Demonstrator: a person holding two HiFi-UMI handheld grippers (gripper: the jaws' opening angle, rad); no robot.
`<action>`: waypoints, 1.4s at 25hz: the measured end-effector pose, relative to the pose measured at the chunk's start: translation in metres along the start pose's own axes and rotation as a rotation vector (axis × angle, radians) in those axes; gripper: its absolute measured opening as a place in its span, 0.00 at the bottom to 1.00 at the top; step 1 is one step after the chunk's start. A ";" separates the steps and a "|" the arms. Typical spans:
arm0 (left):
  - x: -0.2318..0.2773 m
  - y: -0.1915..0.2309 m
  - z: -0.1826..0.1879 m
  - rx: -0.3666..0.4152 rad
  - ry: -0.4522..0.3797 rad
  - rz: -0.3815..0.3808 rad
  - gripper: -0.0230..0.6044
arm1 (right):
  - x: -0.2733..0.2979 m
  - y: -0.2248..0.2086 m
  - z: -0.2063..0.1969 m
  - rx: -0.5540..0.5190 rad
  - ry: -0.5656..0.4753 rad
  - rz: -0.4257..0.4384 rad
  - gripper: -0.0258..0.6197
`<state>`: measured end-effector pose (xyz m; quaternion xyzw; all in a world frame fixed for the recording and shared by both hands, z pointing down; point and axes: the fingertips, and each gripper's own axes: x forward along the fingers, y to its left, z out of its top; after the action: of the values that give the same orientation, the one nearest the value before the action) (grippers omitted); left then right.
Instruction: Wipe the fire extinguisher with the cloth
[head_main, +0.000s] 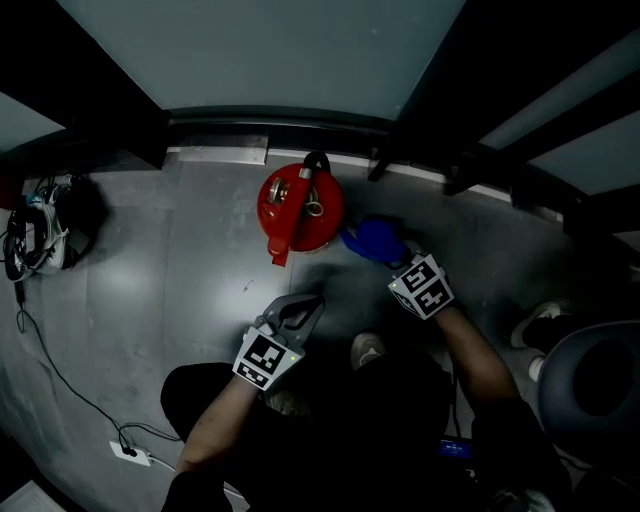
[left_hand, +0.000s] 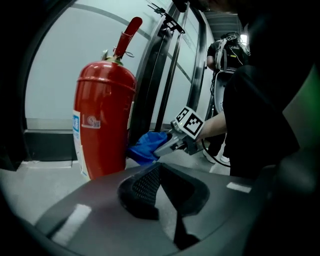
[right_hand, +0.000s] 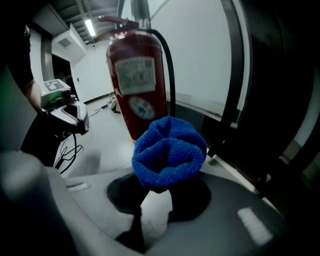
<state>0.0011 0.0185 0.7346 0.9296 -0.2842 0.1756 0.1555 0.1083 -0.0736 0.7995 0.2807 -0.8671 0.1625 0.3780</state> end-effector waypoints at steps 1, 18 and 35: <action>0.001 0.000 0.006 0.008 -0.010 -0.008 0.05 | -0.015 0.001 0.013 -0.020 -0.031 -0.011 0.18; -0.019 -0.001 0.066 0.061 -0.115 -0.027 0.05 | -0.141 0.085 0.186 -0.322 -0.243 0.166 0.18; -0.035 -0.009 0.052 0.065 -0.105 -0.041 0.05 | -0.062 0.092 0.144 -0.037 -0.084 0.340 0.18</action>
<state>-0.0085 0.0216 0.6724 0.9478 -0.2670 0.1322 0.1138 0.0058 -0.0494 0.6512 0.1293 -0.9200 0.1961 0.3137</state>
